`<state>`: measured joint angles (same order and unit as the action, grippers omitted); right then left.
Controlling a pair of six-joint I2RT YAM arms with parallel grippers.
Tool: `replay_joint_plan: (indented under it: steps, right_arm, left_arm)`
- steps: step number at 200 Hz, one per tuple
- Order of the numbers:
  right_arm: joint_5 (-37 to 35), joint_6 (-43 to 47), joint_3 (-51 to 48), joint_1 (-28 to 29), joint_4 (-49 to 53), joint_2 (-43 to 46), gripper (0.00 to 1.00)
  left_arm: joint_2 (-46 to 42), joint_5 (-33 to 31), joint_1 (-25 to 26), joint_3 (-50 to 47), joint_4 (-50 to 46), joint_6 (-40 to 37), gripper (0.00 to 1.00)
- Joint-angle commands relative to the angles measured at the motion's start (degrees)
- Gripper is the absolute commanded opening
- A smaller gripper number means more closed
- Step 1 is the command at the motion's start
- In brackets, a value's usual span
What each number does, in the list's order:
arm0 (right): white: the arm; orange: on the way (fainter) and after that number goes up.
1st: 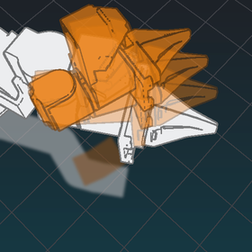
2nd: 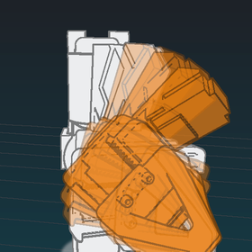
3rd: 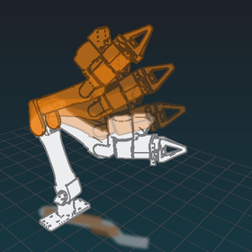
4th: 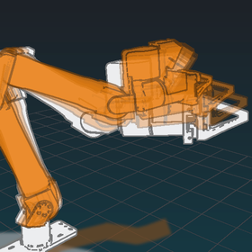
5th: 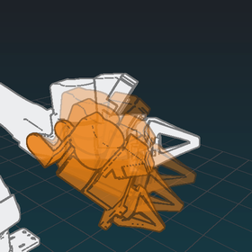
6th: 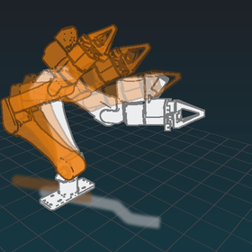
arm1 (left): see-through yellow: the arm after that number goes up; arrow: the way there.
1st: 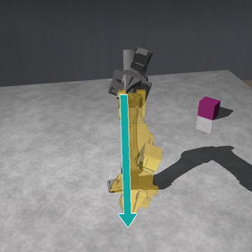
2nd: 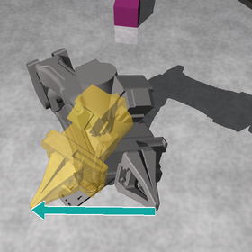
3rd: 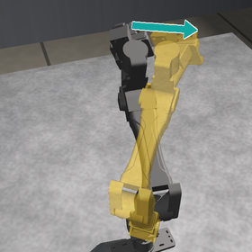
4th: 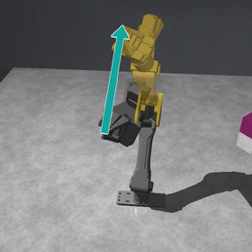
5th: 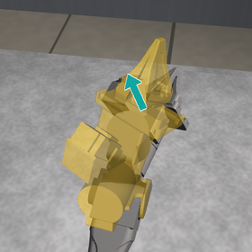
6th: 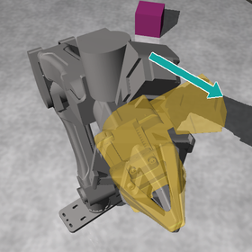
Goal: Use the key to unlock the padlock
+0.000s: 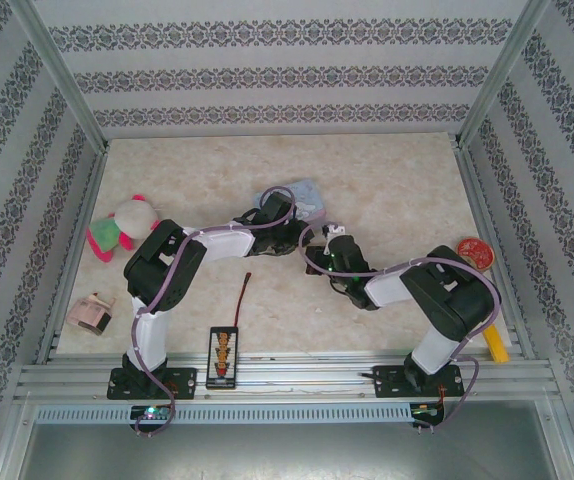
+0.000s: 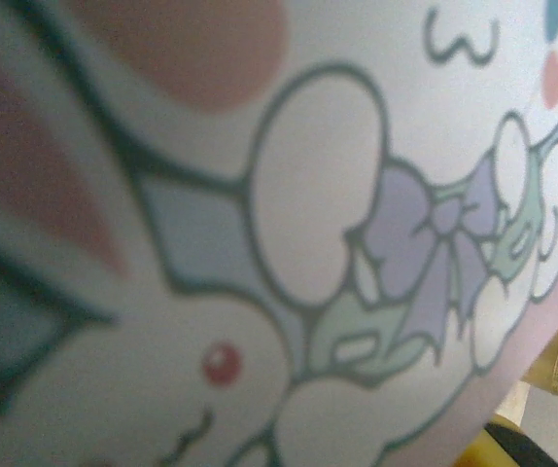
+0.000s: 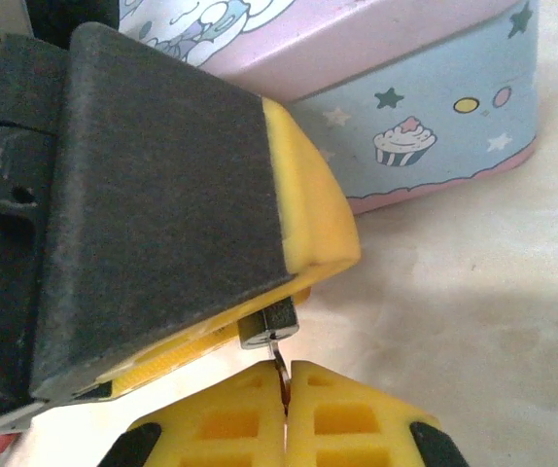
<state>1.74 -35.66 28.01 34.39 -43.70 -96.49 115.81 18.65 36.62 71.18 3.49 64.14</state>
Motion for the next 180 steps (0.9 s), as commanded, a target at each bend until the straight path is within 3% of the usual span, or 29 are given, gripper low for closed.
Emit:
replay_joint_plan:
  steps: [1,44,97,180]
  right_arm:
    - [2.4,-2.1,3.3,-1.8,-5.5,-0.4,0.02]
    - [4.2,-2.4,2.4,-1.9,-5.6,-0.2,0.1]
    - [5.5,-3.2,-1.4,-1.8,-5.5,2.8,0.32]
    - [4.7,-8.0,-8.0,-1.8,-3.8,9.8,0.33]
  left_arm:
    - [2.3,8.3,1.7,-0.6,-2.8,3.0,0.11]
    - [2.2,8.1,1.6,-0.6,-3.0,3.0,0.11]
    - [2.1,7.4,1.1,-0.7,-2.9,3.5,0.11]
    - [2.1,7.4,0.7,-0.8,-2.9,3.6,0.11]
